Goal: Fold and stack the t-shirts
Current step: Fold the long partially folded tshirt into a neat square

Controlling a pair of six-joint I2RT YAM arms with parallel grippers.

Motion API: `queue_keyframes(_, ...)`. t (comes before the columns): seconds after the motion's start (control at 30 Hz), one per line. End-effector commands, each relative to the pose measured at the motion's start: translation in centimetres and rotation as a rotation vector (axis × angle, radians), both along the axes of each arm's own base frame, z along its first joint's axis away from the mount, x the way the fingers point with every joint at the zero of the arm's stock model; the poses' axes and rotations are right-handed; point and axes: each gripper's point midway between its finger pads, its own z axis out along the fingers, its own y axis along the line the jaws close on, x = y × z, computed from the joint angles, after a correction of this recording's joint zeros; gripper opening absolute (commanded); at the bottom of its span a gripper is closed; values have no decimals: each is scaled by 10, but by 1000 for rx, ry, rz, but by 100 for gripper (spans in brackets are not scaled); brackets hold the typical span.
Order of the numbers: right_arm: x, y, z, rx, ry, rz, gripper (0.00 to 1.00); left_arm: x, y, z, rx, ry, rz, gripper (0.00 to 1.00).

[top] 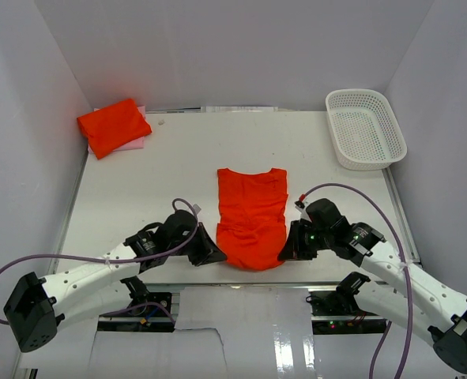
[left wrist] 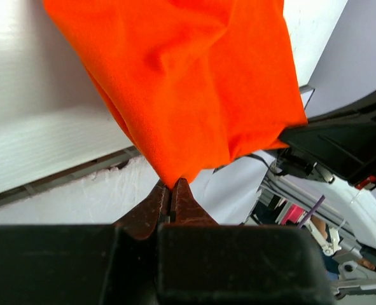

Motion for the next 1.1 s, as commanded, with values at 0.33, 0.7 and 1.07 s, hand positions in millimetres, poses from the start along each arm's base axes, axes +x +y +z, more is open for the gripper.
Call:
queue_keyframes(0.33, 53, -2, 48, 19, -160, -29, 8, 45, 11, 32, -26, -72, 12, 0)
queue_keyframes(0.7, 92, -7, 68, 12, -219, -46, 8, 104, 12, 63, -30, -156, 10, 0)
queue_keyframes(1.07, 132, -14, 75, -33, -263, -63, 8, 156, 9, 70, -20, -174, 10, 0)
